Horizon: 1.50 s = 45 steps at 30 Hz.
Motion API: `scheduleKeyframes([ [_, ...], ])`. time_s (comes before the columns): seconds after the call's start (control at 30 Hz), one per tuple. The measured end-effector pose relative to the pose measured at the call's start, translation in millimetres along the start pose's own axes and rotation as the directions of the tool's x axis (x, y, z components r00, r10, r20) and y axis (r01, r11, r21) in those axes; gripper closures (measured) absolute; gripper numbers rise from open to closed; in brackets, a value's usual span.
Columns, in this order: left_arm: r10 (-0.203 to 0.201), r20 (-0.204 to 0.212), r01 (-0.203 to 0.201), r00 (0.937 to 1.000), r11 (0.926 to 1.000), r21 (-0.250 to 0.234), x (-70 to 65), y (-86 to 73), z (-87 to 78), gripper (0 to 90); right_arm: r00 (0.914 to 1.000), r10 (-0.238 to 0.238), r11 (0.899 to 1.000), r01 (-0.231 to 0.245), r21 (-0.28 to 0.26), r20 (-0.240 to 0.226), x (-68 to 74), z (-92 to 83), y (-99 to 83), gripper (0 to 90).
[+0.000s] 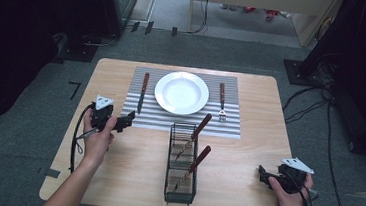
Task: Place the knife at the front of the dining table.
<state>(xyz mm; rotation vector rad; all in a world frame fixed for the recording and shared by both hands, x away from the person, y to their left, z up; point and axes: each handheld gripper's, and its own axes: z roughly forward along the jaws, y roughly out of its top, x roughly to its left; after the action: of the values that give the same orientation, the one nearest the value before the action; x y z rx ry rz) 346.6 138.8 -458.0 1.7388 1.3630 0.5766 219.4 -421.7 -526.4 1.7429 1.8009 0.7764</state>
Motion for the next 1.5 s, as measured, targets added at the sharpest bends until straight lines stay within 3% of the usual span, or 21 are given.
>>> scheduleKeyframes([
  [0.4,-0.060,-0.081,0.065,0.9949,0.9964,0.055,25.6,-57.2,-30.4,10.3,1.0000,0.000,1.000,0.000,0.000,0.000,0.0,0.0,0.0,0.0],
  [0.53,-0.042,-0.129,0.052,0.9907,0.9957,0.076,35.2,-73.6,-39.4,10.3,1.0000,0.002,1.000,-0.002,0.000,0.000,0.2,0.0,0.0,0.0],
  [0.73,-0.058,-0.162,0.073,0.9851,0.9932,0.090,50.6,-91.5,-55.9,10.3,1.0000,0.001,1.000,-0.001,0.001,0.000,0.1,-0.1,0.1,0.0],
  [0.93,-0.033,-0.202,0.058,0.9789,0.9915,0.117,60.5,-99.2,-56.8,10.3,1.0000,0.001,1.000,-0.001,0.001,0.000,0.1,-0.1,0.1,0.0],
  [1.13,-0.013,-0.188,0.039,0.9821,0.9902,0.134,57.6,-98.4,-53.3,10.3,1.0000,0.001,1.000,-0.001,0.001,0.000,0.1,-0.1,0.1,0.0],
  [1.37,0.025,-0.202,0.007,0.9790,0.9876,0.157,53.3,-98.0,-50.6,10.2,1.0000,0.001,1.000,-0.001,0.001,0.000,0.2,-0.1,0.0,0.0],
  [1.5,0.026,-0.202,0.006,0.9791,0.9875,0.157,53.3,-97.9,-50.6,10.0,1.0000,0.001,1.000,-0.001,0.001,0.000,0.1,-0.1,0.0,0.0],
])
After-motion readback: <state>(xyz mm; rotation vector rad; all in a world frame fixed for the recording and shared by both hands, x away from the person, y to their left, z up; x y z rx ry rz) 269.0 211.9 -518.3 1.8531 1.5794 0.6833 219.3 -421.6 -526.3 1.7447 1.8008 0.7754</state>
